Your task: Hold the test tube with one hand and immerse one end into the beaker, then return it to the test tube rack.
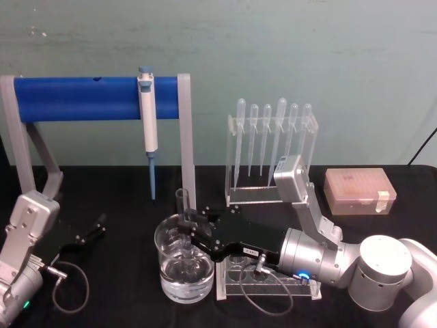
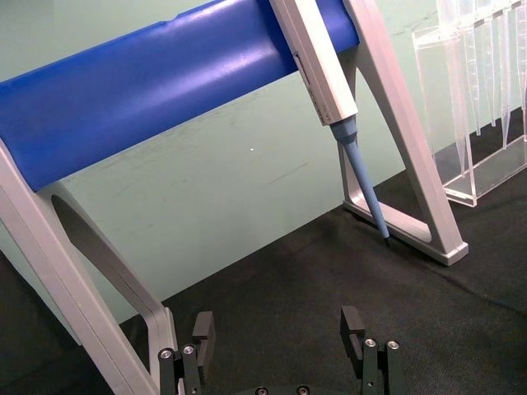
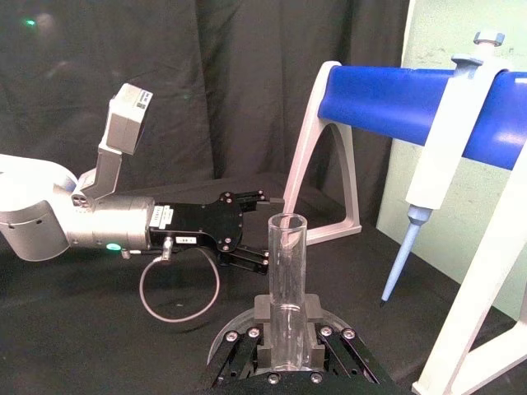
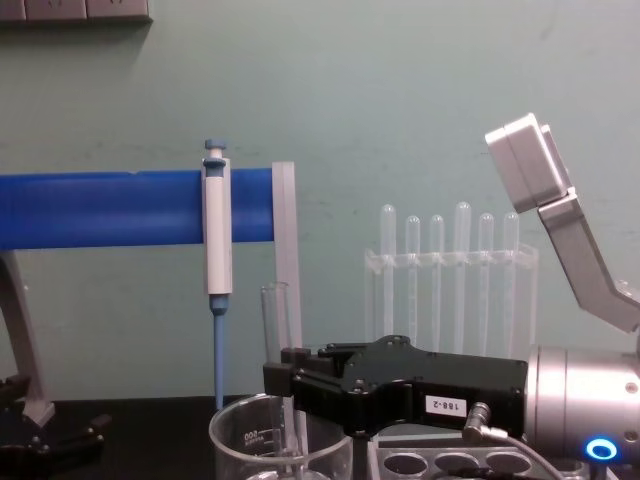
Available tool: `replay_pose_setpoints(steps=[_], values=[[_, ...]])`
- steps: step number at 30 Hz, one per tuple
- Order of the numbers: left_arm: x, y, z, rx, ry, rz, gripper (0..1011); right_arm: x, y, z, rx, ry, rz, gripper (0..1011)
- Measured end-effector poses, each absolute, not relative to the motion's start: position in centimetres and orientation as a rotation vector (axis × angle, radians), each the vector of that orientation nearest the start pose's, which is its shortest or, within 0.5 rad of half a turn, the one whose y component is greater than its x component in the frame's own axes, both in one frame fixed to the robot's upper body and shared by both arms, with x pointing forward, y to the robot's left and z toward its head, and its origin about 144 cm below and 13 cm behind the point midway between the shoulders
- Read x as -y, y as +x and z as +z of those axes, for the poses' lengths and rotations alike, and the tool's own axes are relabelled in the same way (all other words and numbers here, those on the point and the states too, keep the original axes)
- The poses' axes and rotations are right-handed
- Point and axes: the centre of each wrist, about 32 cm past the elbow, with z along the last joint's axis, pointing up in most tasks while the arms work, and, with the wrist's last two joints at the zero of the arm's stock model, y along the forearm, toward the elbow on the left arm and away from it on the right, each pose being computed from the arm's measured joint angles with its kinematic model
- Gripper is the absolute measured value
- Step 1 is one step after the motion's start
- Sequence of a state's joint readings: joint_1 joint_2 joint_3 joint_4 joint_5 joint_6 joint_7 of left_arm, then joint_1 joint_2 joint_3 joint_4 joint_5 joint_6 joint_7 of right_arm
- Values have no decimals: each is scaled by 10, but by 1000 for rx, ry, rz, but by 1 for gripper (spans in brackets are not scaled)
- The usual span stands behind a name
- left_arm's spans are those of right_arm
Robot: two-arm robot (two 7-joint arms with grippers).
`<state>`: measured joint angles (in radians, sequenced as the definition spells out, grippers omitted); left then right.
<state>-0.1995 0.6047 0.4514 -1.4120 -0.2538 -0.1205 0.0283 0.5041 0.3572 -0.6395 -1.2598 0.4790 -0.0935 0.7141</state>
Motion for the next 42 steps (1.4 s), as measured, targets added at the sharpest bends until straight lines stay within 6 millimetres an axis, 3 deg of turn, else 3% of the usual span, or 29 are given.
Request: replay_pose_setpoints(steps=[42], values=[[-310,489,1140,285,304,1248,1000,192,560,1181,82,-45,-410,239]])
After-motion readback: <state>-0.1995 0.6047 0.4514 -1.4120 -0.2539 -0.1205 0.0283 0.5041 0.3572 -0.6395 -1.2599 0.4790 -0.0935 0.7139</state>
